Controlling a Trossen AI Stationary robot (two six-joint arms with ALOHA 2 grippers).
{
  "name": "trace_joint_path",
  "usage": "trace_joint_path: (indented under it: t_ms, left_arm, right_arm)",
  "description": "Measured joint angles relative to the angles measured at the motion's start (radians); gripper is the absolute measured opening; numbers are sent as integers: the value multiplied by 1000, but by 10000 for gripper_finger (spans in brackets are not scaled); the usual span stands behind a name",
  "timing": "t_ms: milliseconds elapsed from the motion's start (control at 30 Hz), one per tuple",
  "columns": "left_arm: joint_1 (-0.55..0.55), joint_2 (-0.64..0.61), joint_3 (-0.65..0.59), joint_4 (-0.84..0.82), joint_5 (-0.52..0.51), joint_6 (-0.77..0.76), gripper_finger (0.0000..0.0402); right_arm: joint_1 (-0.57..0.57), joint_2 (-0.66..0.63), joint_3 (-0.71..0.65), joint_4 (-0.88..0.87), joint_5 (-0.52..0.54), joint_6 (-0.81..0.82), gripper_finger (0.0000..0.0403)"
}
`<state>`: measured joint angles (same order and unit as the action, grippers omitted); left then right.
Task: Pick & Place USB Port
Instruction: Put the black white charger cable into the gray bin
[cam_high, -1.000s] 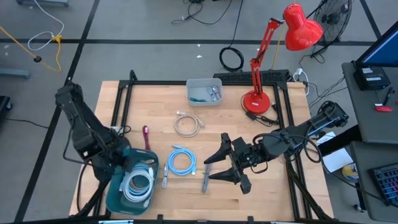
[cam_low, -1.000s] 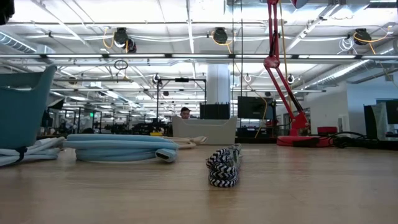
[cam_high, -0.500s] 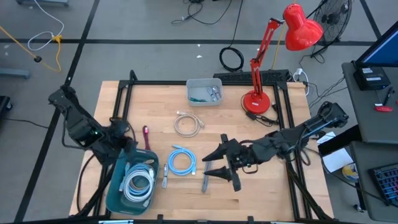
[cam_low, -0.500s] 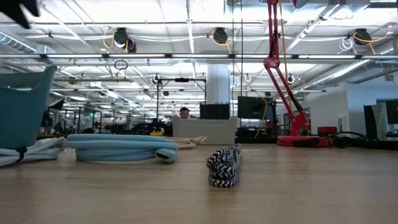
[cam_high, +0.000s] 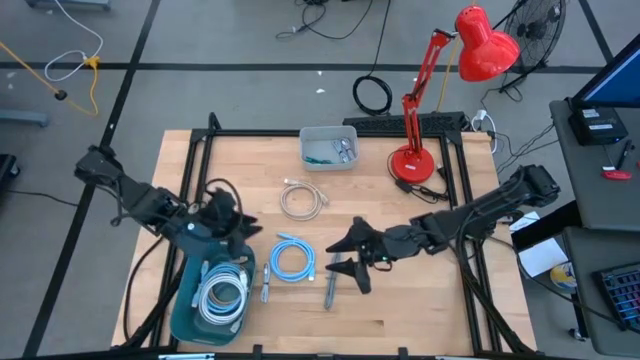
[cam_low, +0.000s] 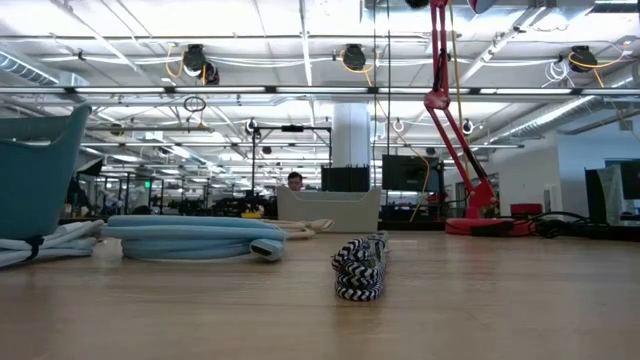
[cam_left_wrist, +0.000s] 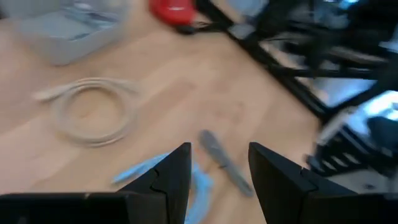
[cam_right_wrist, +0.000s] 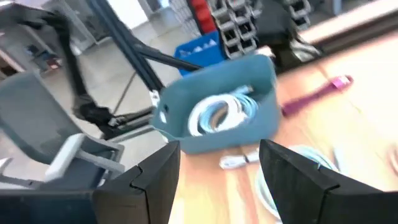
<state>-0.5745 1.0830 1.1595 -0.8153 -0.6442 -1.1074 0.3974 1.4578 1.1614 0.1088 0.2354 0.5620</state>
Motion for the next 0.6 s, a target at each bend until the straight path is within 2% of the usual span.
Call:
trace_joint_path:
  t_ms: [167,333,500,600]
  left_arm:
    - [0,62,0,203,126,163,161]
    - [-20,112,0,295,240,265,161]
    - [-31,143,0,256,255,248,161]
    - [-32,157,0,179,255,200,161]
  right_arm:
    - [-19,0,-45,-10,0,29,212]
    - [-34,0,-52,-24,0,17,209]
    - [-54,0,-54,-71,0,2,202]
    - [-63,0,-54,-124,-1,3,198]
